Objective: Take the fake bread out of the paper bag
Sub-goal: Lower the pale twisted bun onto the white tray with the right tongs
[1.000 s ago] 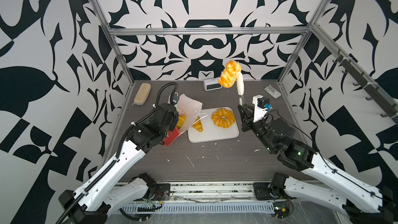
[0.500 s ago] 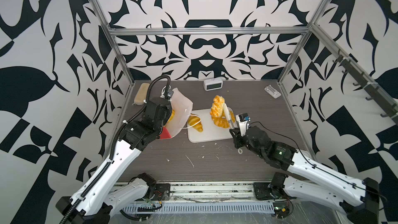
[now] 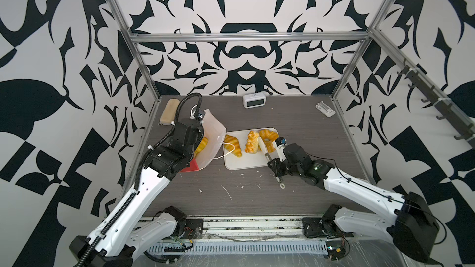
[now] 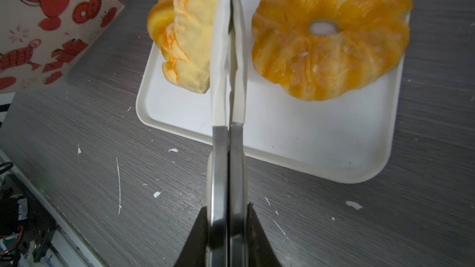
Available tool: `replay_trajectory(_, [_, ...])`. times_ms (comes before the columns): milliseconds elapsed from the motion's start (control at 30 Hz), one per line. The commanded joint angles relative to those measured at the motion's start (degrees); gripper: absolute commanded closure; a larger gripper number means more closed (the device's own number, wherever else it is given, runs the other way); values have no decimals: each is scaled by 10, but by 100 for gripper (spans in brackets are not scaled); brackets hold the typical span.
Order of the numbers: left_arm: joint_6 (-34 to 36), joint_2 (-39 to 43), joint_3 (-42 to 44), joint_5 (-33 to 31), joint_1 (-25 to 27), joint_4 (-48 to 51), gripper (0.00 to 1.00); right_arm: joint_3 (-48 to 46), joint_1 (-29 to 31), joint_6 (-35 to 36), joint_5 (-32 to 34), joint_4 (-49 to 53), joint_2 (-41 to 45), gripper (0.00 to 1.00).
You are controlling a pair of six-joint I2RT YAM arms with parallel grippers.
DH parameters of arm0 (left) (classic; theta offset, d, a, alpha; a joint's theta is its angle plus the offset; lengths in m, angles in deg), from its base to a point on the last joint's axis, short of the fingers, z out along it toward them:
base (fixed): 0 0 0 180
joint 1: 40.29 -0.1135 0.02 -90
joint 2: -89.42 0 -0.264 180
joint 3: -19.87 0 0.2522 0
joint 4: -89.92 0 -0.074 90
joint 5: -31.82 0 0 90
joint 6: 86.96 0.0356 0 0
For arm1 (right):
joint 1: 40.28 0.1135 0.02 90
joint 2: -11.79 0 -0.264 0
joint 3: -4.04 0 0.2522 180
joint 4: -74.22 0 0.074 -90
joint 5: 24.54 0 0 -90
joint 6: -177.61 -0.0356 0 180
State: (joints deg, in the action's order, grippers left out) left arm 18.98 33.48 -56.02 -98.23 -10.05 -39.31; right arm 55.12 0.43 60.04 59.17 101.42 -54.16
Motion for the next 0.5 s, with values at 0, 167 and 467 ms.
replay_trajectory(0, [-12, 11, 8, 10, -6, -28, 100, 39, -17, 34, -68, -33, -31, 100])
replay_trajectory(167, [-15, 17, 15, 18, -9, -29, 100, 91, -27, 74, -98, -21, -90, 100])
replay_trajectory(467, [-17, 27, 29, 27, -14, -33, 100, 200, -40, 121, -83, 76, -184, 100])
